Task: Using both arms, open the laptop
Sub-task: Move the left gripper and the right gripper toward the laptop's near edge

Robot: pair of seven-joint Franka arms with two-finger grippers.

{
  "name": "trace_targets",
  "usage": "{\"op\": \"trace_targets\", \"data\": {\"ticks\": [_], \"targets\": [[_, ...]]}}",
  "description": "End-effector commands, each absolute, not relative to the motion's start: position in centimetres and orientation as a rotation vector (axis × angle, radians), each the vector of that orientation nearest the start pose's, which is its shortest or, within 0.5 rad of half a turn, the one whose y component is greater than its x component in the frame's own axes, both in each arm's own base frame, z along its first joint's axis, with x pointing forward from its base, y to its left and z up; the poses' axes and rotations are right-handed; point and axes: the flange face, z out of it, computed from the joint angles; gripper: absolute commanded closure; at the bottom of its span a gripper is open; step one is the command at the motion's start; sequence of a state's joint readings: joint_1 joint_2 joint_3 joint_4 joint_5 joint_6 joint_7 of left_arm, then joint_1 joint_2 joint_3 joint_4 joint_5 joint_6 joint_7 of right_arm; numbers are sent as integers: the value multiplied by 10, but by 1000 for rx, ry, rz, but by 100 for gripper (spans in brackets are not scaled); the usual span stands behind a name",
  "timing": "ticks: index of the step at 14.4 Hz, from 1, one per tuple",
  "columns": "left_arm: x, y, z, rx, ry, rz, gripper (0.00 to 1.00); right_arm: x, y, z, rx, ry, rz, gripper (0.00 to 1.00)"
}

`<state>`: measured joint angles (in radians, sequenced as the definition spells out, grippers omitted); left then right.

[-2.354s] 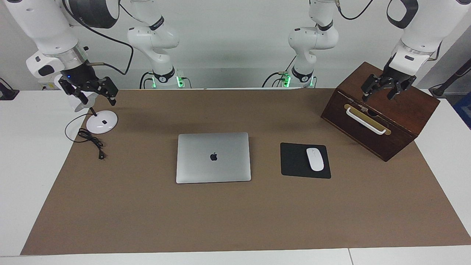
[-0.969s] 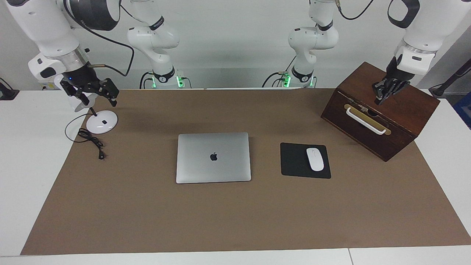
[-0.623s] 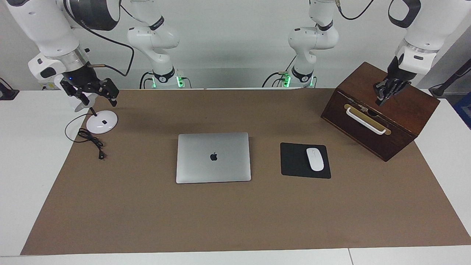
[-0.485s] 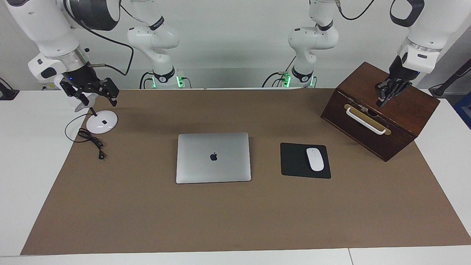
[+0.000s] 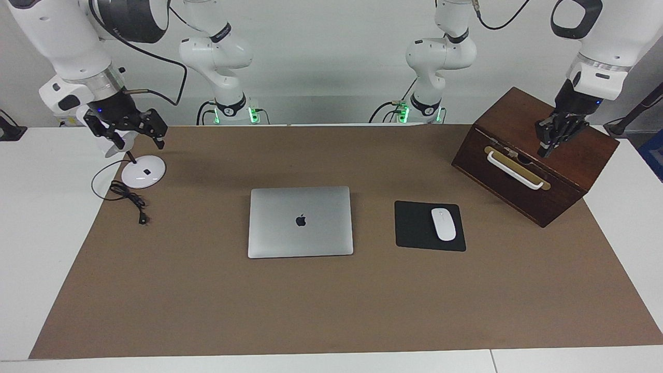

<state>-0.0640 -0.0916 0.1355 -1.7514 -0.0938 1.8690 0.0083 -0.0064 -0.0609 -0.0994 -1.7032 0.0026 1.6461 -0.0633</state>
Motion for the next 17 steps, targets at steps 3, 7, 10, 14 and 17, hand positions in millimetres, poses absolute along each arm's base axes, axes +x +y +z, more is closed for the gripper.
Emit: {"op": "trace_targets", "data": {"ticks": [3,7,10,14,17], "targets": [[532,25,583,-3209,104,-434,100,530,-62,602,-3142,32,-28,0],[513,-7,551,-3204,200,-500,100,530,-62,602,-3142,35,-31,0],[490,-31,526,-3198,279,-558,100,531,-62,603,-3143,32,-45,0],[450,-63,483,-3178,375,-678,100,534,-62,603,-3145,30,-74,0],[433,-79,464,-3171,408,-728,100,534,-63,602,-3144,32,-69,0]]}}
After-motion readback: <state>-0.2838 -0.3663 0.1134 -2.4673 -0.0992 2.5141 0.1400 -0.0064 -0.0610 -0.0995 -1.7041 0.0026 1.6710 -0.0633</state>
